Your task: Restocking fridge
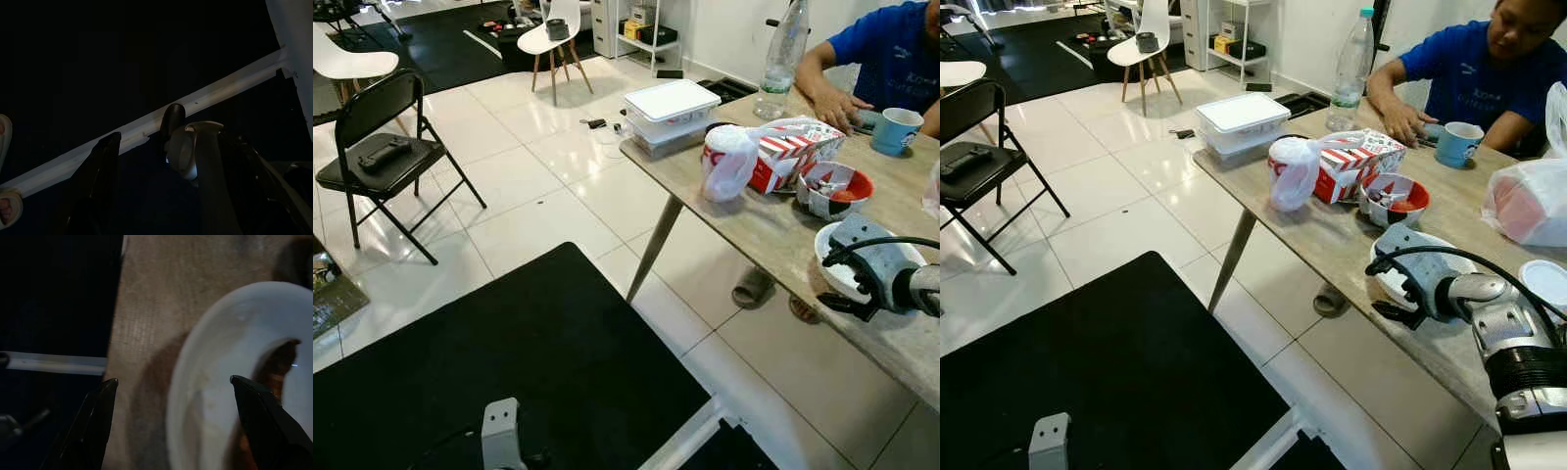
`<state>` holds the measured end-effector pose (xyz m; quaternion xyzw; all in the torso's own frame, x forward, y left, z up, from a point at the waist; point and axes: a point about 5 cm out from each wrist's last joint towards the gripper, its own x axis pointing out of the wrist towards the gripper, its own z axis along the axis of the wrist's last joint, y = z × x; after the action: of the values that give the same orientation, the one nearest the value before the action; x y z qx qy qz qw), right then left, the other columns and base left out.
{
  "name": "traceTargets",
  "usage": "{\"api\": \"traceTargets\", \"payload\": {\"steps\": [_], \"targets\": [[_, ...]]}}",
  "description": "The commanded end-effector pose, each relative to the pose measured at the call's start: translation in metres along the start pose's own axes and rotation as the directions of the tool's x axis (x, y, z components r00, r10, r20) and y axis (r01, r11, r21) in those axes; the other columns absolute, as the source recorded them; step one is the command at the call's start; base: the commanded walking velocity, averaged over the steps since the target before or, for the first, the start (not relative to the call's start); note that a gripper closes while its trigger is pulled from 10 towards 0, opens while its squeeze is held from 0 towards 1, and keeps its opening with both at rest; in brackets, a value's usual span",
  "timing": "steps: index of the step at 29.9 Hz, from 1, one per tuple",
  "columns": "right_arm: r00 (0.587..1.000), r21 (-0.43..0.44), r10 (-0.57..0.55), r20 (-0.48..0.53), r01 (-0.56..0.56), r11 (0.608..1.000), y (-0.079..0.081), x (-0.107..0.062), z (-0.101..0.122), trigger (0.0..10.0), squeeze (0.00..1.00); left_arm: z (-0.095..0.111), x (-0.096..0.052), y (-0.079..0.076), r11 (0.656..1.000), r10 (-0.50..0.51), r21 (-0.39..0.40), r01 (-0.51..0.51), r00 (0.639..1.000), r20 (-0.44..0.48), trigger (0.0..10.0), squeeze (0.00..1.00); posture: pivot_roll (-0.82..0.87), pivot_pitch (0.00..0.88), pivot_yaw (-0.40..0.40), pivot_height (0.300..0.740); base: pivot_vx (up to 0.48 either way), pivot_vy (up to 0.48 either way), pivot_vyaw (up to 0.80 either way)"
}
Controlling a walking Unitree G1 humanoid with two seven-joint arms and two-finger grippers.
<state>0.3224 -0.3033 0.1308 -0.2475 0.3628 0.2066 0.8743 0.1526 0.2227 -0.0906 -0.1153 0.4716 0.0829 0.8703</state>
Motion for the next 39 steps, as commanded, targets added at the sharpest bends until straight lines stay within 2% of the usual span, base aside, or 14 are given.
{"api": "traceTargets", "payload": {"steps": [1,6,8,10,11,13,14,15,16,18,22,24,31,39], "targets": [[1.0,0.026,0.015,0.016,-0.016,1.0,0.001,0.002,0.004,10.0,0.0,-0.001,-0.001,0.002,1.0,0.002,0.003,-0.002,1.0,-0.004,10.0,0.0,-0.02,0.0,0.016,0.74,0.0,0.0,0.0],[1.0,0.054,0.016,0.025,-0.017,0.998,0.0,0.003,0.004,10.0,0.0,0.001,-0.001,0.005,1.0,0.015,-0.023,-0.015,1.0,0.005,10.0,0.0,-0.01,0.0,0.002,0.74,0.0,0.0,0.0],[0.997,0.109,0.009,0.08,-0.018,0.994,-0.002,0.003,0.008,10.0,0.0,0.001,-0.002,0.009,1.0,0.026,0.002,-0.026,1.0,0.004,10.0,0.0,-0.01,0.0,0.004,0.74,0.0,0.0,0.0],[0.996,0.128,0.001,0.084,-0.011,0.992,-0.003,0.004,0.008,9.9,0.0,0.0,-0.002,0.01,1.0,0.026,0.013,-0.026,1.0,-0.003,10.0,0.0,-0.01,0.0,0.009,0.74,0.0,0.0,0.0],[0.998,0.123,-0.004,0.066,-0.004,0.992,-0.003,0.005,0.006,8.6,0.0,0.0,-0.002,0.01,1.0,0.022,0.013,-0.022,1.0,-0.007,10.0,0.0,-0.01,0.0,0.015,0.74,0.0,0.0,0.0],[0.998,0.133,-0.007,0.067,-0.002,0.991,-0.002,0.006,0.005,8.6,0.0,0.0,-0.002,0.01,1.0,0.017,0.025,-0.017,1.0,-0.008,10.0,0.0,-0.01,0.0,0.022,0.74,0.0,0.0,0.0],[0.998,0.135,-0.012,0.054,0.004,0.991,-0.001,0.008,0.003,5.5,0.0,0.0,-0.002,0.009,1.0,0.019,0.015,-0.019,1.0,-0.005,10.0,0.0,-0.01,0.0,0.018,0.74,0.0,0.0,0.0],[0.998,0.135,-0.012,0.054,0.004,0.991,-0.001,0.008,0.003,5.5,0.0,0.0,-0.002,0.009,1.0,0.019,0.015,-0.019,1.0,-0.005,10.0,0.0,-0.01,0.0,0.018,0.74,0.0,0.0,0.0],[0.999,0.13,-0.017,0.037,0.012,0.991,0.001,0.01,-0.001,6.1,0.0,0.0,-0.002,0.009,1.0,0.019,0.012,-0.019,1.0,-0.004,10.0,0.0,-0.01,0.0,0.02,0.74,0.0,0.0,0.0],[1.0,0.127,-0.015,0.009,0.013,0.992,0.005,0.014,-0.006,4.9,0.0,-0.001,-0.002,0.008,1.0,0.014,0.017,-0.014,1.0,-0.01,10.0,0.0,-0.01,0.0,0.02,0.74,0.0,0.0,0.0],[1.0,0.124,-0.011,-0.005,0.012,0.992,0.008,0.018,-0.008,5.5,0.0,0.0,-0.002,0.007,1.0,0.01,0.021,-0.01,1.0,-0.011,10.0,0.0,-0.01,0.0,0.027,0.74,0.0,0.0,0.0],[1.0,0.129,-0.01,-0.012,0.011,0.992,0.01,0.02,-0.009,10.0,0.0,0.002,-0.002,0.009,1.0,0.013,0.017,-0.013,1.0,-0.003,10.0,0.0,0.0,0.0,0.025,0.74,0.0,0.0,0.0],[0.998,0.107,-0.029,-0.06,0.036,0.994,0.008,0.02,-0.014,10.0,0.0,0.002,-0.003,0.015,0.999,0.027,0.02,-0.027,1.0,-0.003,10.0,0.0,0.0,0.0,0.02,0.74,0.0,0.0,0.0],[0.999,0.098,-0.044,-0.024,0.046,0.994,0.002,0.015,-0.005,10.0,0.0,-0.001,-0.004,0.015,1.0,0.026,0.013,-0.026,1.0,-0.008,10.0,0.0,0.0,0.0,0.017,0.74,0.0,0.0,0.0]]}}
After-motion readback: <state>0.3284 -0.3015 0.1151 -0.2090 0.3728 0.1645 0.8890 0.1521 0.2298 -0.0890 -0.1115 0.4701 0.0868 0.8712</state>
